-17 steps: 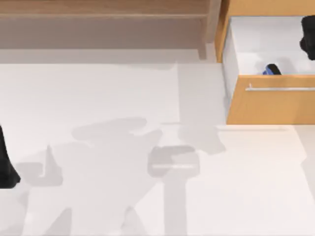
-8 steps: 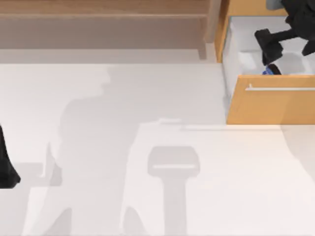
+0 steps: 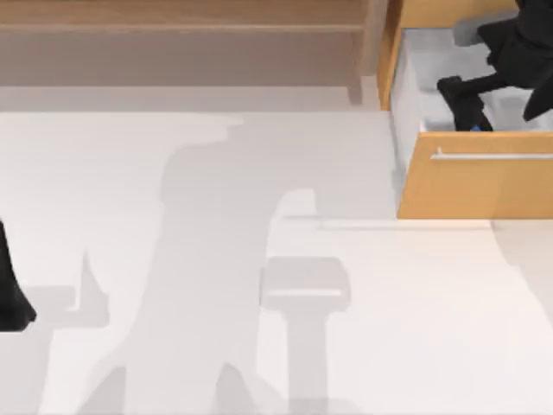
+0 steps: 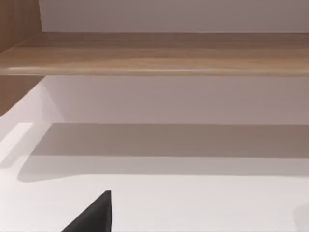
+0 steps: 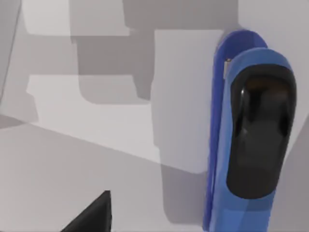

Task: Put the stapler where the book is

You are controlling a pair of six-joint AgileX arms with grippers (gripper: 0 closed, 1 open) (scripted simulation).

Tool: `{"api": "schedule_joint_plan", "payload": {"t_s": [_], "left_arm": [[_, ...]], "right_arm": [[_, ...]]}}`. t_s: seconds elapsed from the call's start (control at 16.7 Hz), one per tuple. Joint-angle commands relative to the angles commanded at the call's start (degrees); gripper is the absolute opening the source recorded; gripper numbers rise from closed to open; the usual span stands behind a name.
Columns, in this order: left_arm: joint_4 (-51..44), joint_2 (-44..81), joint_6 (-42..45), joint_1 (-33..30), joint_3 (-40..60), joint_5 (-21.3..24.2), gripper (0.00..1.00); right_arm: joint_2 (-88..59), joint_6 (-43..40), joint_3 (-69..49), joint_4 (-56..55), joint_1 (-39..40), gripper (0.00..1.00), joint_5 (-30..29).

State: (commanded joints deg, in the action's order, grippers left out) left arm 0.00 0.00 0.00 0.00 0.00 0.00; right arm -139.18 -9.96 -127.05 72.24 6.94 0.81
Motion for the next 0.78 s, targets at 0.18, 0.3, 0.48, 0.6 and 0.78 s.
{"api": "schedule_joint_plan", "payload": {"t_s": [0.18, 0.3, 0.48, 0.6, 0.78], "left_arm": [[0.0, 0.0, 0.0, 0.0, 0.0, 0.0, 1.0], [0.0, 0.0, 0.0, 0.0, 0.0, 0.0, 1.0], [0.0, 0.0, 0.0, 0.0, 0.0, 0.0, 1.0], [0.0, 0.0, 0.0, 0.0, 0.0, 0.0, 1.0], [0.0, 0.0, 0.0, 0.0, 0.0, 0.0, 1.0]], "right_arm": [[0.04, 0.0, 0.15, -0.1, 0.12, 1.0, 0.08], [0.05, 0.02, 0.41, -0.37, 0.13, 1.0, 0.06], [-0.07, 0.08, 1.66, -1.73, 0.2, 1.0, 0.0], [-0.31, 0.11, 2.48, -2.75, 0.21, 1.0, -0.03], [-0.75, 0.11, 3.54, -4.23, 0.21, 1.0, -0.02]]}}
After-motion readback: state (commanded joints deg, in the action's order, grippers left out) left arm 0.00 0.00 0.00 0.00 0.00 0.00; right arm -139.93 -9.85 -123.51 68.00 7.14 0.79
